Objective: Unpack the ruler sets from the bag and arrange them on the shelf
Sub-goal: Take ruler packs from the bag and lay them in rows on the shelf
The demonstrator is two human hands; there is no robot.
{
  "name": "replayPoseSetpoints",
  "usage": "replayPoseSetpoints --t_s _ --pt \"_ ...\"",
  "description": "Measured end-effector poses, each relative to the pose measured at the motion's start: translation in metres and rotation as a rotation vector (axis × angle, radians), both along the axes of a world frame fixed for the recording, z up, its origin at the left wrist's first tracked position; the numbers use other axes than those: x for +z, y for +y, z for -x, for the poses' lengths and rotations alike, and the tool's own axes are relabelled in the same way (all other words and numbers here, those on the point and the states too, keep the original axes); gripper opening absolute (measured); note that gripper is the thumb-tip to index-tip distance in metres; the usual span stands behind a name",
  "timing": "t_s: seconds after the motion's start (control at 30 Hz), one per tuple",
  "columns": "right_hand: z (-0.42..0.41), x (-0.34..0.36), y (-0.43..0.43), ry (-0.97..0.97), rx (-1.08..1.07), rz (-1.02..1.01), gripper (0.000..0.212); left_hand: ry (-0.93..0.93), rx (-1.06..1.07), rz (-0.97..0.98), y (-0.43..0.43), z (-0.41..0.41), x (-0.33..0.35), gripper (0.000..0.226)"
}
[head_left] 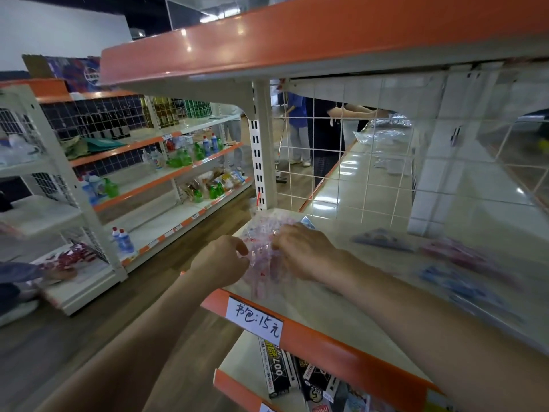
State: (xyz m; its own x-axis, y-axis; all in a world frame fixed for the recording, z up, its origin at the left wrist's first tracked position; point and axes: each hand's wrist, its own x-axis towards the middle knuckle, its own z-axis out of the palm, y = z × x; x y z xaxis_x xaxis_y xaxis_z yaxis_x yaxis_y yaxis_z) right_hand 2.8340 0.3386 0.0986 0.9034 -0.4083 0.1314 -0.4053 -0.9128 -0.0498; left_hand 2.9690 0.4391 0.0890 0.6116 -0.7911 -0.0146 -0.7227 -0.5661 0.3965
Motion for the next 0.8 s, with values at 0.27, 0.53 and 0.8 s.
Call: replayPoseSetpoints --t_s 0.27,0.53,0.8 --pt "-0.02 -0.01 -0.006 0.073 0.057 0.12 0.032 -0.065 0.052 0.09 0.007 -0.014 -0.003 0.017" --pt "-0.011 -0.006 -0.006 0.074 0.078 0.149 0.028 -0.113 0.08 0.175 0.007 -0.01 0.0 0.02" --pt "-0.002 0.0 -0.015 -0.119 0.094 0.144 0.016 -0.3 -0.135 0.12 -0.003 0.007 0.004 0.033"
